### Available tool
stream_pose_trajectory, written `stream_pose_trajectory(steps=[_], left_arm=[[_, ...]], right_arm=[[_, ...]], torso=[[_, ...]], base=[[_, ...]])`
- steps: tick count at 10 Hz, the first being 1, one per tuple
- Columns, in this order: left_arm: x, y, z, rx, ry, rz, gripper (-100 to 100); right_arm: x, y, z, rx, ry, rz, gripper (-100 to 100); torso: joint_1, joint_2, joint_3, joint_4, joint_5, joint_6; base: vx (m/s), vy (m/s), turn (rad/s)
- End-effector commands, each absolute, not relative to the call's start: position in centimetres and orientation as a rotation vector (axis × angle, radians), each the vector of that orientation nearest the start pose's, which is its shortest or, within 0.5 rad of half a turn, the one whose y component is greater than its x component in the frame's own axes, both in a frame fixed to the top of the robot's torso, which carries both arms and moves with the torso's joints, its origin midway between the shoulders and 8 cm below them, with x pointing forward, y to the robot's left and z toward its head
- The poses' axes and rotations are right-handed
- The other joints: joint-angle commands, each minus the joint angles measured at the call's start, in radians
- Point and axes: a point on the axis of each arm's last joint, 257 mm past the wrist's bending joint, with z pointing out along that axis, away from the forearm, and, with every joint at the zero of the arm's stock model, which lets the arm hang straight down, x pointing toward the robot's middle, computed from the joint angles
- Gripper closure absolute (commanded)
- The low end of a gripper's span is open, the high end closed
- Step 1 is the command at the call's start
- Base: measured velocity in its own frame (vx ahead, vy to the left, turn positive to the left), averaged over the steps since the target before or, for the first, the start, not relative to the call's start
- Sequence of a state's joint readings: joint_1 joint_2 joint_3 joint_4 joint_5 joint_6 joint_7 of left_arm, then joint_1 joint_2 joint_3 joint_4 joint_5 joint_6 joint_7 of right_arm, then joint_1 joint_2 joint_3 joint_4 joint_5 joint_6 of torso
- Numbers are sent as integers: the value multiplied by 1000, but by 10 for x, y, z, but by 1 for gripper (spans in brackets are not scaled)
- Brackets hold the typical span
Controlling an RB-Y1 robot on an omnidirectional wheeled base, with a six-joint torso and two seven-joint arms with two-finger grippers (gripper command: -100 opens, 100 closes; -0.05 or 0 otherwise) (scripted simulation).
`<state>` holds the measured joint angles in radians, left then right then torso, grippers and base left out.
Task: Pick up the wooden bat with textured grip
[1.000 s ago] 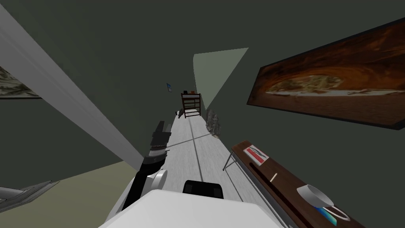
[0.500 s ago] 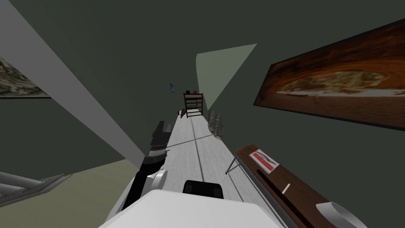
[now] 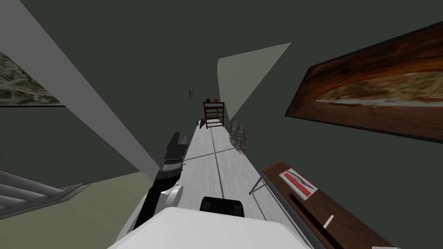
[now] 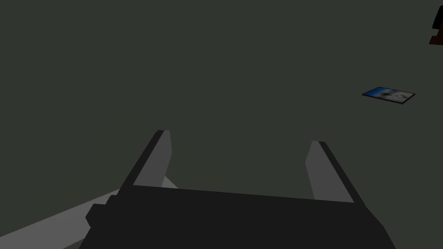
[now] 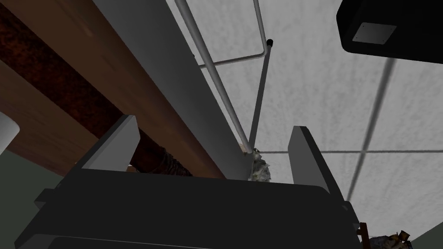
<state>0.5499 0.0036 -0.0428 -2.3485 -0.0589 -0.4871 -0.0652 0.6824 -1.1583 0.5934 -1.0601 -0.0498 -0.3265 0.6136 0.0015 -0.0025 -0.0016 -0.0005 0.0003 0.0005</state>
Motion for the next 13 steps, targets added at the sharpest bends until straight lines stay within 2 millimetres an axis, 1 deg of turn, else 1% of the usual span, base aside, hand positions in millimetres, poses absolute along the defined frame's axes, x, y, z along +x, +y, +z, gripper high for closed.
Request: stream_pose_trajectory(steps=[1, 3, 4, 6, 7, 8, 9, 10, 11, 12, 13], left_arm=[[332, 261, 36, -590, 657, -1232, 0], [332, 261, 36, -590, 657, -1232, 0], [332, 261, 36, -590, 657, -1232, 0], [332, 261, 36, -590, 657, -1232, 0], [332, 261, 36, -590, 657, -1232, 0], [332, 261, 36, -590, 657, -1232, 0], [332, 261, 36, -590, 657, -1232, 0], [332, 261, 36, -590, 657, -1232, 0], [332, 261, 36, -590, 657, -1232, 0], [332, 261, 36, -590, 657, -1232, 0], [332, 261, 36, -590, 657, -1232, 0]], right_arm=[[-35, -612, -487, -87, 2868, -191, -100], [-67, -632, -481, -159, 2937, -251, -100], [-80, -636, -479, -190, 2964, -266, -100], [-101, -637, -480, -240, 3008, -269, -100], [-117, -628, -486, -271, 3037, -243, -100], [-117, -628, -486, -271, 3037, -243, -100], [-128, -615, -493, -288, 3054, -207, -100], [-124, -622, -491, -278, 3045, -226, -100], [-125, -621, -492, -281, 3046, -222, 0], [-126, -614, -502, -268, 3047, -223, -100], [-126, -608, -510, -259, 3048, -223, -100]], torso=[[0, 0, 0, 0, 0, 0], [-2, -3, -1, 0, 0, -1], [-3, -4, -2, -1, -1, -1], [-7, -4, -3, -1, -2, -1], [-8, -5, -3, -1, -2, -1], [-10, -4, -2, -1, -2, -1], [-9, -2, -1, 0, -2, 0], [-7, -1, -1, 0, -2, 0], [-3, 0, 0, 0, -1, 0], [-1, 2, 1, 0, 0, 0], [-2, 3, 2, 1, -1, 0]], base=[[60, 0, 109], [110, -34, 170], [117, -70, 175], [115, -102, 143], [102, -161, 189], [62, -125, 110], [61, -91, 117], [31, -44, 32], [6, -9, -2], [-10, -30, 61], [-22, -53, 78]])
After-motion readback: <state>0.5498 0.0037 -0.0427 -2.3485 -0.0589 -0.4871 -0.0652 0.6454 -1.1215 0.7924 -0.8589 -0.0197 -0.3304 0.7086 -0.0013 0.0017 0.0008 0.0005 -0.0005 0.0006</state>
